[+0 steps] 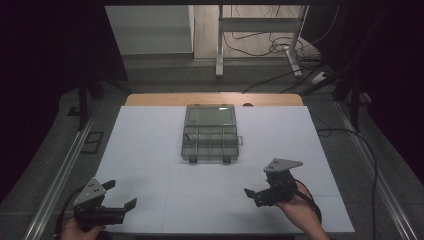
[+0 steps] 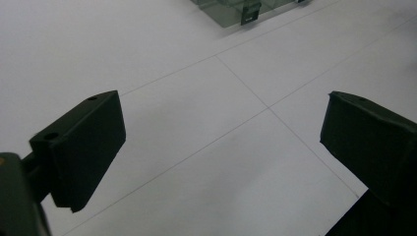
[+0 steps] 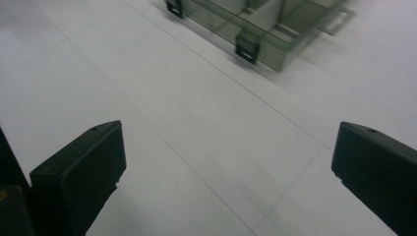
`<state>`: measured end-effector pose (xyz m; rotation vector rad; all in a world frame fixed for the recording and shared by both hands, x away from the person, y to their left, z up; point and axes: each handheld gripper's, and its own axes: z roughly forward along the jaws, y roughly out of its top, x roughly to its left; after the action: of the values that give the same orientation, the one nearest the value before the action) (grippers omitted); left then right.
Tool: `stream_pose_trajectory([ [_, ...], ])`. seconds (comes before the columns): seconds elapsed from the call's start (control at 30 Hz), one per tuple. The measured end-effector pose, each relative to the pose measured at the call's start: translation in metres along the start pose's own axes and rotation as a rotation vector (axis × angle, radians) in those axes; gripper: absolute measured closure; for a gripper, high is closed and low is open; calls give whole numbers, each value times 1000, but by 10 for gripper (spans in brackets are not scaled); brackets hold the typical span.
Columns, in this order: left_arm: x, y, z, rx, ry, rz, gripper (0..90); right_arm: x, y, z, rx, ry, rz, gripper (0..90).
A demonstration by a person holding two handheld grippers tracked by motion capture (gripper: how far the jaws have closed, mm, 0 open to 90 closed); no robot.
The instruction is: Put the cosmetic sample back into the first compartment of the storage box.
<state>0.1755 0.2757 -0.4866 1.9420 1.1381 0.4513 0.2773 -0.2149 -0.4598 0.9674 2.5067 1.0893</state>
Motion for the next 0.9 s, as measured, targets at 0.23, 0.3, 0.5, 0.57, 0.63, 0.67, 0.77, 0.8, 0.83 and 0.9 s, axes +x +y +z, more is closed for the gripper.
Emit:
stream_pose_trajectory([
  [0.23, -1, 0, 1, 5, 5, 2, 38, -7, -15, -14, -11, -39, 40, 0],
  [0.3, 0, 0, 1, 5, 5, 1, 38, -9, -20, -18, -17, -40, 50, 0],
  [0.5, 0, 0, 1, 5, 6, -4, 39, -11, -31, -31, -29, -52, 80, 0],
  [0.57, 0, 0, 1, 5, 8, -3, 39, -11, -35, -35, -33, -53, 88, 0],
  [0.63, 0, 0, 1, 6, 8, -4, 39, -11, -39, -38, -36, -52, 99, 0],
  [0.67, 0, 0, 0, 6, 9, -4, 39, -11, -43, -41, -43, -54, 109, 0],
  [0.77, 0, 0, 0, 5, 9, -5, 39, -12, -48, -45, -52, -56, 122, 0],
  [0.8, 0, 0, 0, 5, 9, -5, 39, -12, -50, -46, -57, -58, 126, 0],
  [0.83, 0, 0, 0, 5, 9, -6, 39, -12, -51, -47, -59, -58, 132, 0],
  [0.9, 0, 0, 0, 5, 9, -5, 39, -13, -55, -49, -63, -64, 136, 0],
])
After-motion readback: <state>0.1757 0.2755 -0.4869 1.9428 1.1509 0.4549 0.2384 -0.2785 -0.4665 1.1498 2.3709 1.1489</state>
